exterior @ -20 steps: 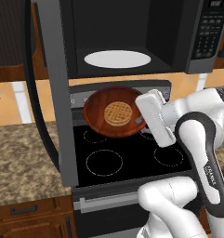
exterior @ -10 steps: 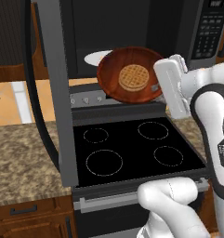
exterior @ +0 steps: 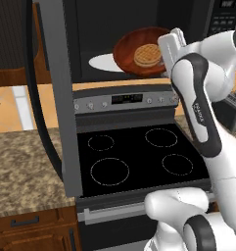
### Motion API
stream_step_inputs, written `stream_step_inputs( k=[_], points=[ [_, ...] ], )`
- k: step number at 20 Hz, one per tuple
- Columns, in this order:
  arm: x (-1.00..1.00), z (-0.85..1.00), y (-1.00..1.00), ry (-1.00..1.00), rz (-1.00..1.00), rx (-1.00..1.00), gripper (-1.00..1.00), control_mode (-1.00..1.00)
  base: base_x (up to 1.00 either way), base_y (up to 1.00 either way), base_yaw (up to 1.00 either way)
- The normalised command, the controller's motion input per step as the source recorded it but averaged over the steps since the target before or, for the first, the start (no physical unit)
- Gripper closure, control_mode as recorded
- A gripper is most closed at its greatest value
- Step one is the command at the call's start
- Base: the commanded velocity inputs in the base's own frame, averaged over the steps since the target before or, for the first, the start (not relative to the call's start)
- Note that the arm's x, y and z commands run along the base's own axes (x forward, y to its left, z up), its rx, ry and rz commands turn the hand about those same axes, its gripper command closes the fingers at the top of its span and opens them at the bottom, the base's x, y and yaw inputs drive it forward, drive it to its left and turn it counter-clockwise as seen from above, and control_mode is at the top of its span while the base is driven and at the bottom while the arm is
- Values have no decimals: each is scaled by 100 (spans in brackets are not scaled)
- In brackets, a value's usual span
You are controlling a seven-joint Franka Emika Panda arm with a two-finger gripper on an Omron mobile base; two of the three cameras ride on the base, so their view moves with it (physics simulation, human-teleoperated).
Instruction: Open the microwave, place the bowl with waffle inside the microwave, then close the microwave door and turn it on.
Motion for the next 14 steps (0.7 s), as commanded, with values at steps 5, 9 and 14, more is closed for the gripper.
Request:
stream_step_inputs(
  k=[5,9,14],
  points=[
    [100,-18,-8,18,-28,3,100,-100,0,0,0],
    [100,-20,0,11,-27,5,100,-100,0,0,0],
    [73,-1,16,0,-9,11,100,-100,0,0,0]
  ],
)
